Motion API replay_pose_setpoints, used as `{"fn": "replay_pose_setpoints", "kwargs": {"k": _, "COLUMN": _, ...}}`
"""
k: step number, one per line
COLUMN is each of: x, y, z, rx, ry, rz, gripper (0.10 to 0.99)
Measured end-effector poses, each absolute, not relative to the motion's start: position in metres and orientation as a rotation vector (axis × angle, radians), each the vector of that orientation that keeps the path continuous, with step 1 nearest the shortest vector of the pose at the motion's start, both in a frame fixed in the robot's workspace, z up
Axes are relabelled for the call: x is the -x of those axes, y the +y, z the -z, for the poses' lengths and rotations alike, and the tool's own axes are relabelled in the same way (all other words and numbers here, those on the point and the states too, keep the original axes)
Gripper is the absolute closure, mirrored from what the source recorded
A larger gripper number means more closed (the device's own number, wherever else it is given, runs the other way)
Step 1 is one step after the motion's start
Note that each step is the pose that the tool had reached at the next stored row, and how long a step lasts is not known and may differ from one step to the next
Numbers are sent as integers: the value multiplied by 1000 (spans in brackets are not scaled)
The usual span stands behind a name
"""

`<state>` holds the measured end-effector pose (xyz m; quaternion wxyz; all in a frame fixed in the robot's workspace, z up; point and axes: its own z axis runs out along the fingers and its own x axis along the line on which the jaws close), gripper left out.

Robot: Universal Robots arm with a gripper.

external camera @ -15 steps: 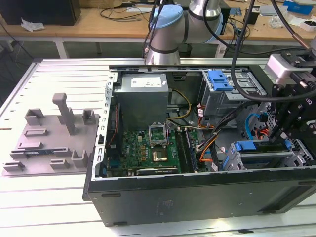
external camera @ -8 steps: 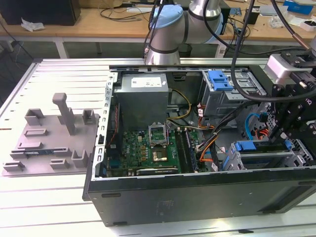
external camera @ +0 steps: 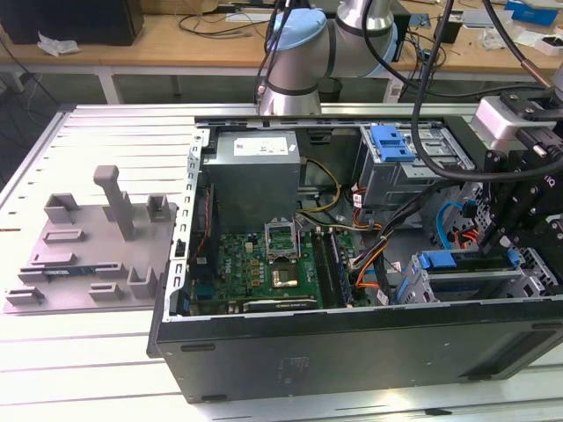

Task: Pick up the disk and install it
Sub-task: 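Insert the first disk wire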

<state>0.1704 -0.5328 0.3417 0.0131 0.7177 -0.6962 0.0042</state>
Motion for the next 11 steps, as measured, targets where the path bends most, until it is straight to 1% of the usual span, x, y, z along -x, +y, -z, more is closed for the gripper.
{"fn": "replay_pose_setpoints", "kwargs": {"k": 11, "x": -170, "y": -533, "z": -347, "rx": -2236, "ry": -2169, "rz": -13, "gripper": 918}}
